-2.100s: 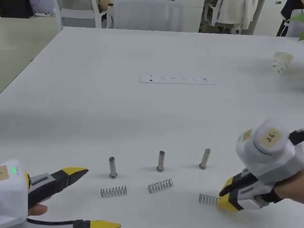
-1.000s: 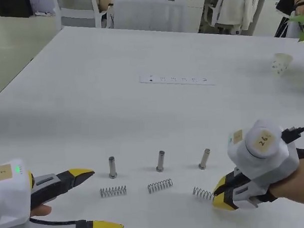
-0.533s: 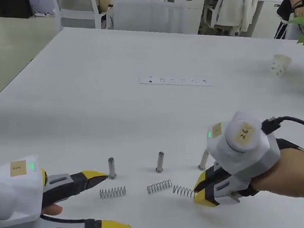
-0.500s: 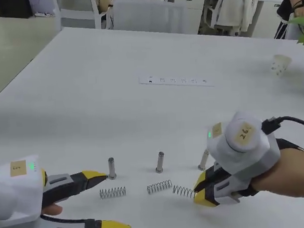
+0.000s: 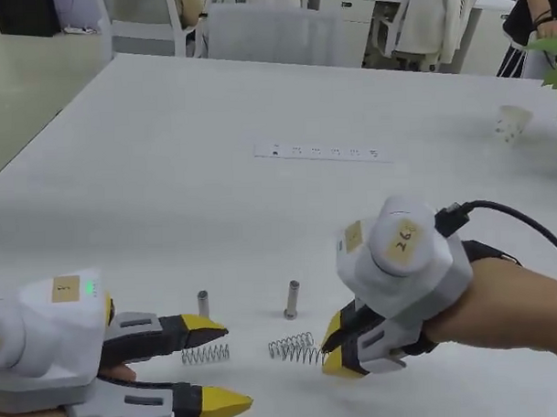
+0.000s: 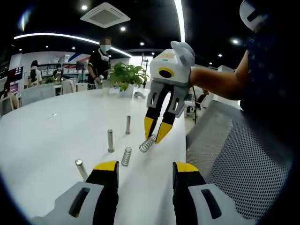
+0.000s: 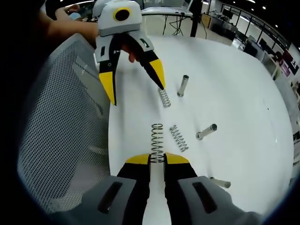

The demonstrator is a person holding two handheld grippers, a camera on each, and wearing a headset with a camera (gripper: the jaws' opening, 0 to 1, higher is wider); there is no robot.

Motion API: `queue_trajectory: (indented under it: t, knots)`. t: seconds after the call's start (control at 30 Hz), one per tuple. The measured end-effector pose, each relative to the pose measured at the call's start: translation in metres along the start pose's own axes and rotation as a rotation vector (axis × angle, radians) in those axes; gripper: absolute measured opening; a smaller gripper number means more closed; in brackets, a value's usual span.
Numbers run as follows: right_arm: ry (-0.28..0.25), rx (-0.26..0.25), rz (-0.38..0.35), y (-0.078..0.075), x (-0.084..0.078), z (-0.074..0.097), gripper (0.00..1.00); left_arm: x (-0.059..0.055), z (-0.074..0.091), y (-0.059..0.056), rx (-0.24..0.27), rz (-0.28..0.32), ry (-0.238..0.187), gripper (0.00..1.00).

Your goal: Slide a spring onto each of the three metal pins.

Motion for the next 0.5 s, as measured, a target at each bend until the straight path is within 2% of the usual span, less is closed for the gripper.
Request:
queue_trajectory:
  t: [0.17, 0.5]
  knots:
    - [-0.002, 0.007, 0.023, 0.002, 0.006, 0.0, 0.08, 0.002, -0.005, 0.0, -0.02, -0.014, 0.006, 0.35]
    - [0.002, 0.021, 0.065, 0.006, 0.016, -0.002, 0.08, 0.005, -0.011, 0.0, -0.042, -0.081, 0.019, 0.29]
Point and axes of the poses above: the centre of the closed fingertips' face, and the gripper's own axes: z roughly backward along the fingers, y roughly to its left, x roughly out of its top, the point moved 10 cm from there along z, roughly backward along the fingers, and after that the axes turned 7 degrees about y, right-handed, at the moved point
